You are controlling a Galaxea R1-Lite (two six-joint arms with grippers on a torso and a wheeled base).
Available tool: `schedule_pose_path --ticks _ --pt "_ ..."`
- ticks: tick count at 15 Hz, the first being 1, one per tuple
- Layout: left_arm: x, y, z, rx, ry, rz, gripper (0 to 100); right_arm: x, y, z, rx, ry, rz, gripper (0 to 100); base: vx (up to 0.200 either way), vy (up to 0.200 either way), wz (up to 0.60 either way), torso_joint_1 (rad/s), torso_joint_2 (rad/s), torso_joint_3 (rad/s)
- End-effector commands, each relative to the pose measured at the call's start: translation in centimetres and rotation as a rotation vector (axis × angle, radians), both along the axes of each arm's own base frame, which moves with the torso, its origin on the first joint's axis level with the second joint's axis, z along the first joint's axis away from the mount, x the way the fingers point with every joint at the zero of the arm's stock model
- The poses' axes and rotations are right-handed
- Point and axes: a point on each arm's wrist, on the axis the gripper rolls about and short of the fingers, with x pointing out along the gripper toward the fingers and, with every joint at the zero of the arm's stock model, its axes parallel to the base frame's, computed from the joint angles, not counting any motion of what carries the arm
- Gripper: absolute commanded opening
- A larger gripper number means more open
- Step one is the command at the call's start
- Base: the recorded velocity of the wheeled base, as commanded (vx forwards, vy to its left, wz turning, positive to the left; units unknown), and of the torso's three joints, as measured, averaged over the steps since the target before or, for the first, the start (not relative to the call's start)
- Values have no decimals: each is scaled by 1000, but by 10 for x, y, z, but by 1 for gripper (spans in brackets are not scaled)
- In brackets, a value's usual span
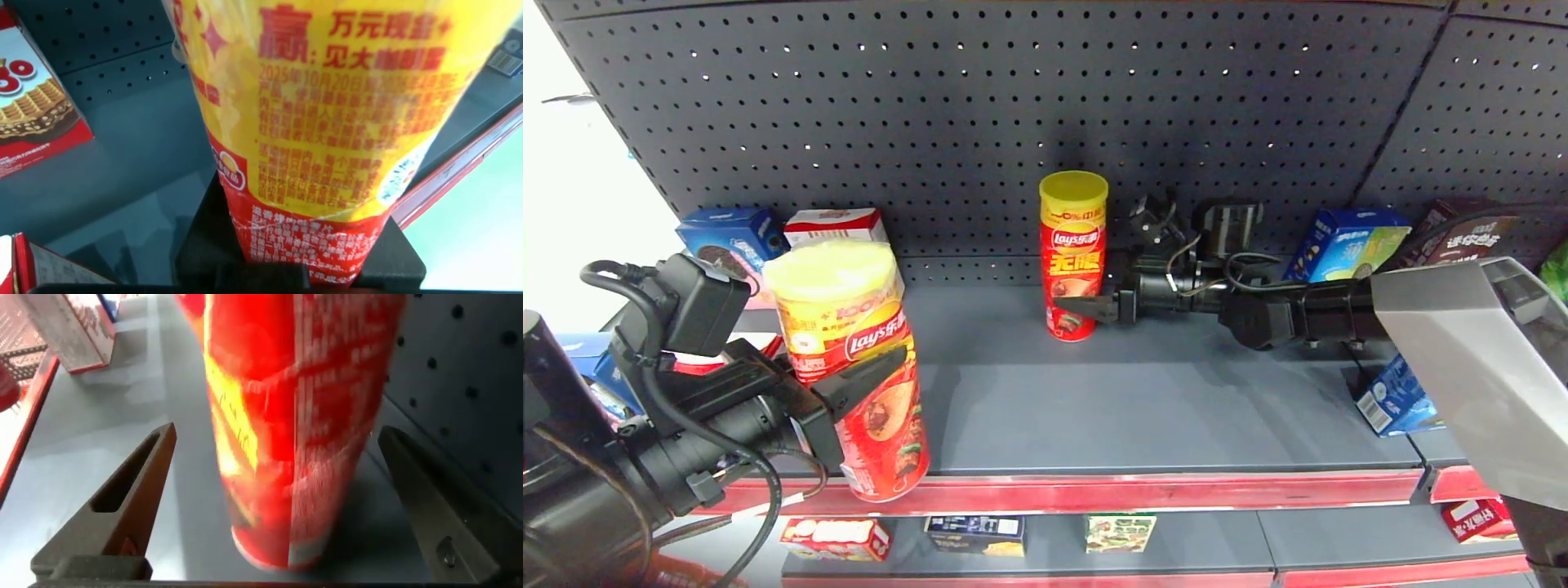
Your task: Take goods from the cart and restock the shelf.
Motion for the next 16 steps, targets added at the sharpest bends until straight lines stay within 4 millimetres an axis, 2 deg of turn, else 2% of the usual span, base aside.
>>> schedule_pose_path --ticks 1,4,5,10,13,16 --pt "-1 1 -3 5 12 1 0 7 6 -7 4 1 3 100 0 0 0 0 0 0" --pt "-2 1 -5 7 17 3 0 14 8 -11 10 -11 0 100 0 0 0 0 0 0" --pt "-2 2 -5 7 17 6 0 14 8 -11 10 -8 -7 0 0 0 0 0 0 0" --pt "-1 3 -5 6 16 10 0 12 6 -6 12 -17 -8 0 0 0 0 0 0 0" --pt "-1 3 -5 7 14 13 0 3 5 10 23 -39 0 0 0 0 0 0 0 0" --pt "-1 5 -4 6 12 19 0 -14 3 33 34 -61 18 0 0 0 0 0 0 0"
